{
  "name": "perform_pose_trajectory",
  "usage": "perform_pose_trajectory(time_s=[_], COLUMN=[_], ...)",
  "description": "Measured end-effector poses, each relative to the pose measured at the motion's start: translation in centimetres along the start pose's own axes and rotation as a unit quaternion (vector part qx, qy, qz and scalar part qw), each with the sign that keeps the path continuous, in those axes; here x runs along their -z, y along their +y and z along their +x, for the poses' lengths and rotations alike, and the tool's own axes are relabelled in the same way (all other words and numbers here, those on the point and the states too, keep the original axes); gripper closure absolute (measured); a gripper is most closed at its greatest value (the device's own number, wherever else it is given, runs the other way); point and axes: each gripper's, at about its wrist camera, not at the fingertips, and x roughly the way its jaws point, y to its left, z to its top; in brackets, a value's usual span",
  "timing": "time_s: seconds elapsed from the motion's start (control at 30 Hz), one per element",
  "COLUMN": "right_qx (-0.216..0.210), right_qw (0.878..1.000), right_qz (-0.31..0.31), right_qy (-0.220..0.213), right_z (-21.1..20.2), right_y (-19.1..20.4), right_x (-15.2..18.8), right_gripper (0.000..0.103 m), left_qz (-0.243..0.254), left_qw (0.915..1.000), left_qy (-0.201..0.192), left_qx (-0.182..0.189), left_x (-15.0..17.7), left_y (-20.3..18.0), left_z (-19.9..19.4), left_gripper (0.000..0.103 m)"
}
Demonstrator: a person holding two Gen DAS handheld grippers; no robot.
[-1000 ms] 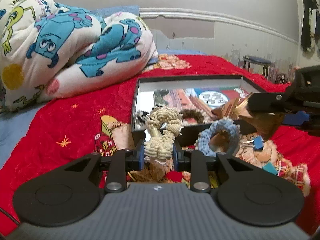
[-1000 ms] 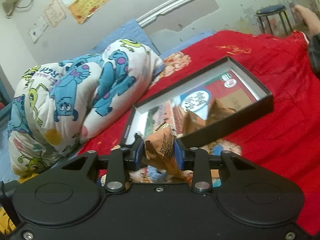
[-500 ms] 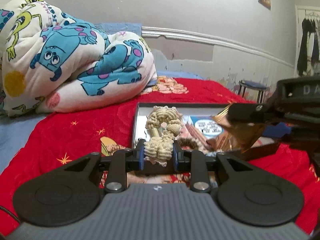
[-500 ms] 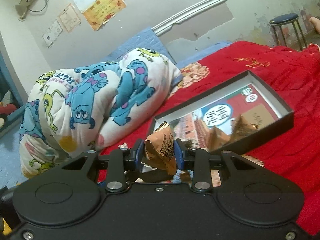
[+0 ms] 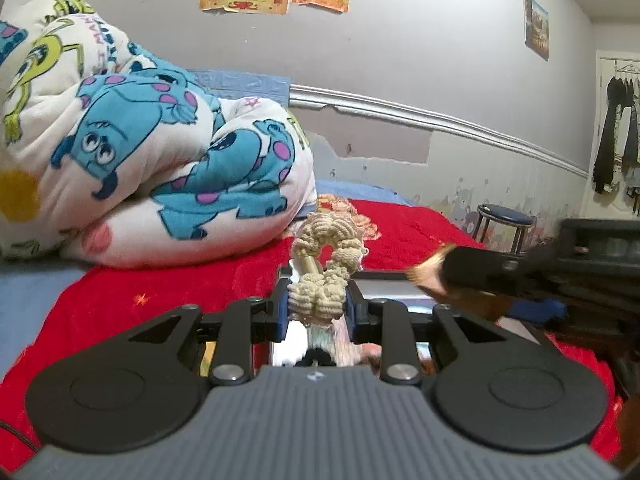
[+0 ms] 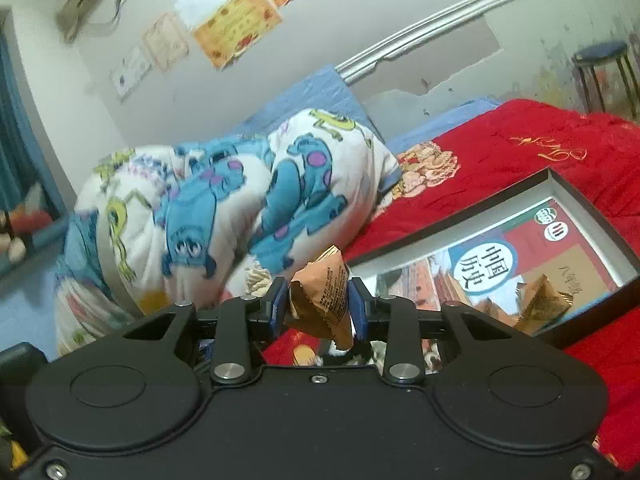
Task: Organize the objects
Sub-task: 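Lift both held items and carry them toward the black box, then lower the cream scrunchie and paper packet over the inside of the box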
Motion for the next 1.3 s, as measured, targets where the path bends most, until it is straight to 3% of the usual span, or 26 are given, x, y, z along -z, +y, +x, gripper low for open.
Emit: perform_pose_trajectory(time_s=[0.1, 0.37, 0.5, 0.73, 0.87, 1.03, 1.3], right_qx=[-0.025, -0.004, 0.042, 0.141, 0.165, 0.198, 0.218], right_qw=[0.998, 0.996, 0.997, 0.985, 0.980, 0.971, 0.962], right_qz=[0.051, 0.083, 0.062, 0.026, 0.012, 0.009, -0.008], right_qy=[-0.016, -0.010, 0.025, 0.092, 0.110, 0.130, 0.164], right_z=[0.2, 4.2, 8.1, 13.0, 14.2, 15.2, 17.1], right_y=[-2.5, -6.4, -6.4, -6.2, -6.4, -6.8, -6.7], right_x=[-1.0, -3.2, -4.6, -4.6, -3.8, -3.8, -3.5], right_gripper=[0.071, 0.071, 0.071, 0.071, 0.071, 0.071, 0.071], left_qz=[0.002, 0.002, 0.018, 0.043, 0.041, 0.053, 0.051], left_qw=[1.0000, 0.9998, 0.9976, 0.9925, 0.9843, 0.9765, 0.9723], left_qy=[-0.005, 0.010, 0.040, 0.109, 0.171, 0.209, 0.228], left_qx=[0.002, 0.018, 0.053, 0.035, 0.012, 0.006, 0.004], left_x=[-0.8, -2.6, -2.8, -0.4, -0.2, 0.5, 0.6], left_y=[0.2, 0.3, 0.0, 0.5, 0.1, -0.5, -0.7], left_z=[0.9, 5.5, 10.1, 13.4, 14.6, 14.9, 15.1], left_gripper=[0.072, 0.072, 0.072, 0.072, 0.072, 0.072, 0.071])
